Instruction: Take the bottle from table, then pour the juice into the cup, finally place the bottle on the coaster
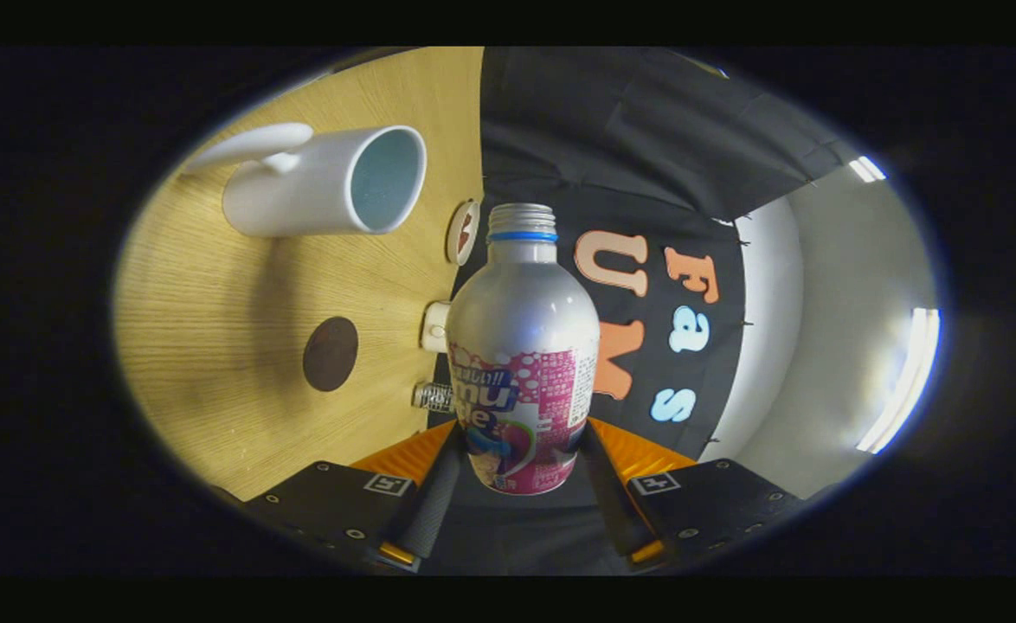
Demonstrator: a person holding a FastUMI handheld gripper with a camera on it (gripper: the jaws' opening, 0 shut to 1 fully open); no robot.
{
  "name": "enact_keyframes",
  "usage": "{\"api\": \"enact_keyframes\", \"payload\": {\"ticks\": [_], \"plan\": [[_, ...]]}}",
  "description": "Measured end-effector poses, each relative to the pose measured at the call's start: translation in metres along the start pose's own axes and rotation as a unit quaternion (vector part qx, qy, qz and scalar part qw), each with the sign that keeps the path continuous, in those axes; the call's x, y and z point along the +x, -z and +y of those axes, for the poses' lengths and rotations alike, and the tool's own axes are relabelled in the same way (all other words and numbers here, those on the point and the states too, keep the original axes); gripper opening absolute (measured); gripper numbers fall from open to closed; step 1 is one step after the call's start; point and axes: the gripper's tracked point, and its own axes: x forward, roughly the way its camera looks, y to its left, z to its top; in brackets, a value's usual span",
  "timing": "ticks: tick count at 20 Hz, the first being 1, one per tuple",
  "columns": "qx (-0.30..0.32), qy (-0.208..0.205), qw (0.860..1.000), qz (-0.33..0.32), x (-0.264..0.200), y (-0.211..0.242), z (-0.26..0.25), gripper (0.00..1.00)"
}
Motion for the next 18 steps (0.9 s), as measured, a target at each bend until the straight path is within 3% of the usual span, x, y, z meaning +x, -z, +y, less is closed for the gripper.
{"api": "enact_keyframes", "payload": {"ticks": [18], "plan": [[-0.028, -0.011, 1.0, -0.006, 0.0031, -0.0026, -0.001, 0.76]]}}
